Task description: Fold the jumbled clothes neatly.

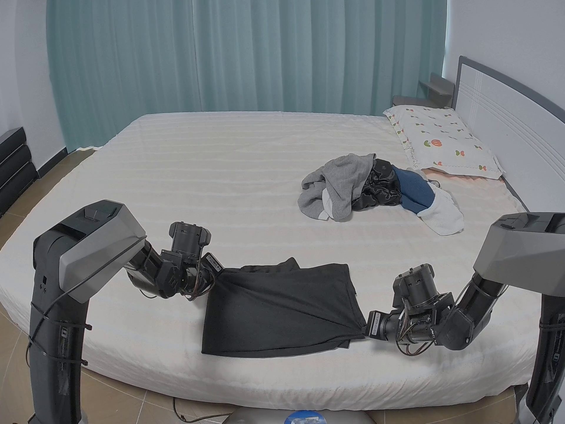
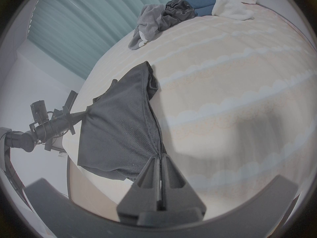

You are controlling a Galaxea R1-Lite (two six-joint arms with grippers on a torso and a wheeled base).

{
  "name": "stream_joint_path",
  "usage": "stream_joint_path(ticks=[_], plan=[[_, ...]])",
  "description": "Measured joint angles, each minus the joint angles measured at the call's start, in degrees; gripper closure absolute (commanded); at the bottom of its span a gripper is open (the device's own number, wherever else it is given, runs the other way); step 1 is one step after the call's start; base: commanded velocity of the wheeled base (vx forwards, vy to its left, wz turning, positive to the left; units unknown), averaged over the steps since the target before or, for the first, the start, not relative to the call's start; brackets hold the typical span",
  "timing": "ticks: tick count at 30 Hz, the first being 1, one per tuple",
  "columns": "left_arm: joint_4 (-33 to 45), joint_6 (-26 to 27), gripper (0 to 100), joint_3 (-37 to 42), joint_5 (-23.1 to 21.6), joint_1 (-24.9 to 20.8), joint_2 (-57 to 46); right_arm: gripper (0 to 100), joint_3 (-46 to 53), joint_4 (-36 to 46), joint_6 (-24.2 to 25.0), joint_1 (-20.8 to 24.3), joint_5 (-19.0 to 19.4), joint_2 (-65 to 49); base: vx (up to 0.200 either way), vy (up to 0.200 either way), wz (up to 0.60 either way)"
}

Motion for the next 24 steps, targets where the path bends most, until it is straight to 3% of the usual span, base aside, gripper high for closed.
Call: stream_joint_path(ticks=[5, 6, 7, 8, 15, 24], plan=[[0.00, 0.11, 100, 0.05, -0.13, 0.02, 0.00, 100, 0.38, -0.29, -0.22, 0.11, -0.02, -0.44, 0.000, 0.000, 0.00], [-0.02, 0.11, 100, 0.09, -0.18, 0.02, 0.00, 0, 0.32, -0.29, -0.27, 0.09, -0.02, -0.44, 0.000, 0.000, 0.00], [-0.02, 0.11, 100, 0.17, -0.24, 0.02, -0.02, 0, 0.21, -0.24, -0.32, 0.06, 0.00, -0.41, 0.000, 0.000, 0.00], [0.00, 0.13, 0, 0.30, -0.38, 0.02, -0.05, 0, 0.11, -0.09, -0.44, 0.06, -0.02, -0.41, 0.000, 0.000, 0.00], [-0.07, -0.16, 0, 0.83, -1.56, 0.13, -0.46, 0, -1.33, -0.41, -0.78, -0.60, 0.35, -0.78, 0.000, 0.000, 0.00], [-0.07, -2.08, 0, 4.85, -8.39, 2.04, -3.96, 0, -11.36, 1.34, -0.10, -3.08, 0.69, 0.41, 0.000, 0.000, 0.00]])
